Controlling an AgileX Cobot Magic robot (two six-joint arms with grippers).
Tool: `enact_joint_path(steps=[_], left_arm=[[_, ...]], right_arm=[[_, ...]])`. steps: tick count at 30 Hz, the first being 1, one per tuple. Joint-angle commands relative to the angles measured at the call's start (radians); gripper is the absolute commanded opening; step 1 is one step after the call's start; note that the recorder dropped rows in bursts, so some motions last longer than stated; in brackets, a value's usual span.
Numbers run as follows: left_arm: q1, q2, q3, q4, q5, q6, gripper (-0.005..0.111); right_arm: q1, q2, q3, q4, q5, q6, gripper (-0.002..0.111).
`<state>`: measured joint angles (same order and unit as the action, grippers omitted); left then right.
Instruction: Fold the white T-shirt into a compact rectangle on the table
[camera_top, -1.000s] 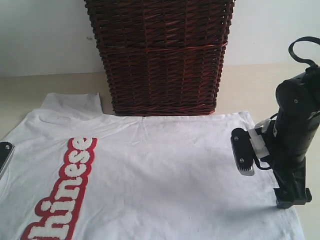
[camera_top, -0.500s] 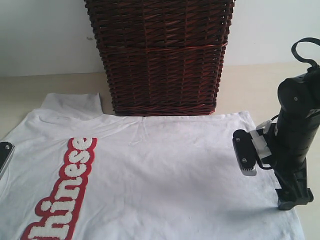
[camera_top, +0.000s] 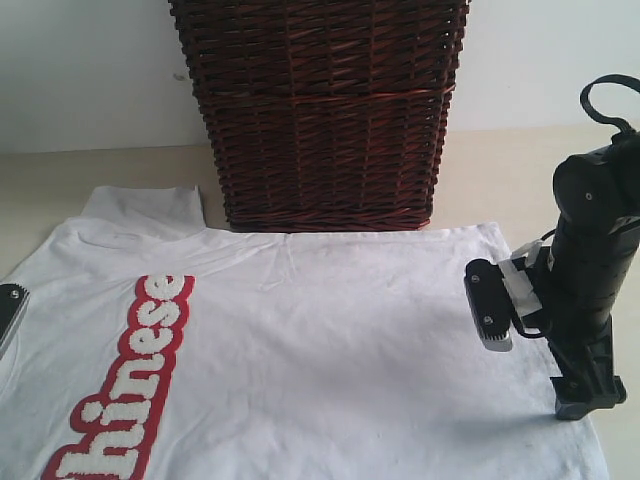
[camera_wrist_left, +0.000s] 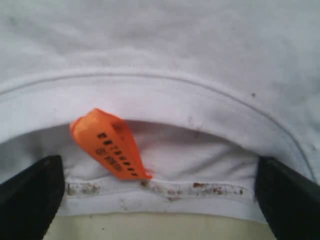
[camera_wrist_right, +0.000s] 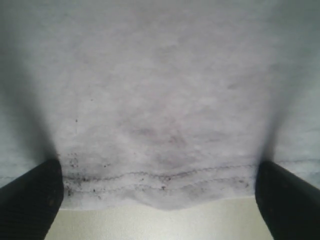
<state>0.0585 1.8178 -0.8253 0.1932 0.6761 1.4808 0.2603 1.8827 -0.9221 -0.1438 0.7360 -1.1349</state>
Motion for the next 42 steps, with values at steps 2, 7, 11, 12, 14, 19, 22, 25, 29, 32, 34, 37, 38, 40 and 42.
enact_joint_path(steps=[2,7,11,12,14,19,22,25,29,32,34,37,38,40,42], left_arm=[[0.003,0.009,0.003,0.007,-0.018,-0.01,0.105],[0.003,0.009,0.003,0.007,-0.018,-0.01,0.105],[0.003,0.009,0.003,0.007,-0.018,-0.01,0.105],[0.003,0.009,0.003,0.007,-0.018,-0.01,0.105],[0.003,0.009,0.003,0.007,-0.018,-0.01,0.105],[0.003,0.009,0.003,0.007,-0.018,-0.01,0.105],[0.003,0.009,0.003,0.007,-0.018,-0.01,0.105],[0.003,0.009,0.003,0.007,-0.018,-0.01,0.105],[0.003,0.009,0.003,0.007,-0.018,-0.01,0.105],[0.003,0.009,0.003,0.007,-0.018,-0.01,0.105],[0.003,0.009,0.003,0.007,-0.018,-0.01,0.105],[0.003,0.009,0.003,0.007,-0.018,-0.01,0.105],[0.003,0.009,0.003,0.007,-0.018,-0.01,0.105],[0.003,0.009,0.003,0.007,-0.018,-0.01,0.105],[0.003,0.009,0.003,0.007,-0.018,-0.01,0.105]], right_arm=[[-0.006,0.035,0.019,0.013,-0.039,-0.002,0.105],[-0.006,0.035,0.019,0.015,-0.039,0.008,0.105],[-0.006,0.035,0.019,0.015,-0.037,0.008,0.105],[-0.006,0.035,0.019,0.015,-0.037,0.008,0.105],[-0.006,0.035,0.019,0.015,-0.037,0.008,0.105],[-0.006,0.035,0.019,0.015,-0.037,0.008,0.105],[-0.006,0.035,0.019,0.015,-0.037,0.008,0.105],[-0.006,0.035,0.019,0.015,-0.037,0.008,0.105],[-0.006,0.035,0.019,0.015,-0.035,0.008,0.105],[-0.006,0.035,0.019,0.015,-0.035,0.008,0.105],[-0.006,0.035,0.019,0.015,-0.037,0.008,0.105],[-0.006,0.035,0.019,0.015,-0.046,0.008,0.105],[-0.006,0.035,0.019,0.015,-0.054,0.008,0.105],[-0.006,0.035,0.019,0.015,-0.072,0.008,0.105],[-0.006,0.035,0.019,0.015,-0.081,0.008,0.105]])
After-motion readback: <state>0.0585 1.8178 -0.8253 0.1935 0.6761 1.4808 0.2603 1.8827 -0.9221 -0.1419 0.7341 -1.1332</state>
